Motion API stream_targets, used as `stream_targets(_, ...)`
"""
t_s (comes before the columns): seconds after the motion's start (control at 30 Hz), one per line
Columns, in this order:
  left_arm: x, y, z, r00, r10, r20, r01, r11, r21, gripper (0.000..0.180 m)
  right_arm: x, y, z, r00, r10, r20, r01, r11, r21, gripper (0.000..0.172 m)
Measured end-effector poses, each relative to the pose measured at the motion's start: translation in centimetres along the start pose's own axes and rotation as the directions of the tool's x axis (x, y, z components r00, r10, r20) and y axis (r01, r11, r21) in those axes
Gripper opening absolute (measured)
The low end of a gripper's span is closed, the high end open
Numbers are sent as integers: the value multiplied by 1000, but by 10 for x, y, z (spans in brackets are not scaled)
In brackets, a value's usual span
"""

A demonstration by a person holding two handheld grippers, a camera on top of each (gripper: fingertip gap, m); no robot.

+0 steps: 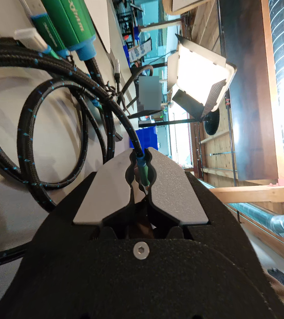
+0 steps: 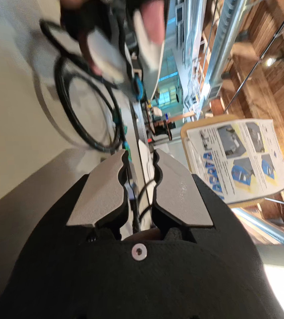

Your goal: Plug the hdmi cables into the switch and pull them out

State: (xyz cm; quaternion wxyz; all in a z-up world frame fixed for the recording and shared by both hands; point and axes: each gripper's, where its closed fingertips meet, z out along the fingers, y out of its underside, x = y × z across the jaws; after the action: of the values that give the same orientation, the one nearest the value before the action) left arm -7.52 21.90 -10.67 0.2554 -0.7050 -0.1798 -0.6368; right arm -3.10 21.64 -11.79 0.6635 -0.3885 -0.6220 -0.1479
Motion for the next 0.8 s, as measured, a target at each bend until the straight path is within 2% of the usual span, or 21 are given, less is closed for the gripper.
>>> stream_targets(0.07, 3, -6, 4, 1000, 7, 22, -8, 999, 49, 10, 1, 29, -3, 999, -34, 6, 34, 995, -94, 30)
stream_targets(0.17, 4, -14, 13, 998, 14, 62, -22, 992, 123, 10, 0, 69, -3, 995, -89, 40, 96, 970, -223, 46)
stream_targets(0.27, -4, -23, 22, 993, -1, 117, -26, 975, 223, 10, 3, 86, 5, 990, -132, 39, 138, 952, -272, 47)
stream_targets(0.43, -17, -32, 35, 979, 12, 205, -73, 953, 293, 10, -4, 81, 30, 976, -190, 110, 212, 945, -250, 43)
stream_targets(0.5, -20, -39, 35, 971, 41, 234, -114, 943, 312, 10, -7, 78, 37, 972, -189, 136, 218, 947, -236, 36)
stream_targets(0.73, -39, -65, 24, 946, 66, 317, -185, 914, 360, 10, -23, 59, 56, 959, -186, 213, 226, 957, -182, 16)
stream_targets(0.8, -45, -72, 19, 942, 55, 332, -185, 908, 376, 10, -27, 50, 58, 956, -191, 220, 228, 962, -153, 15)
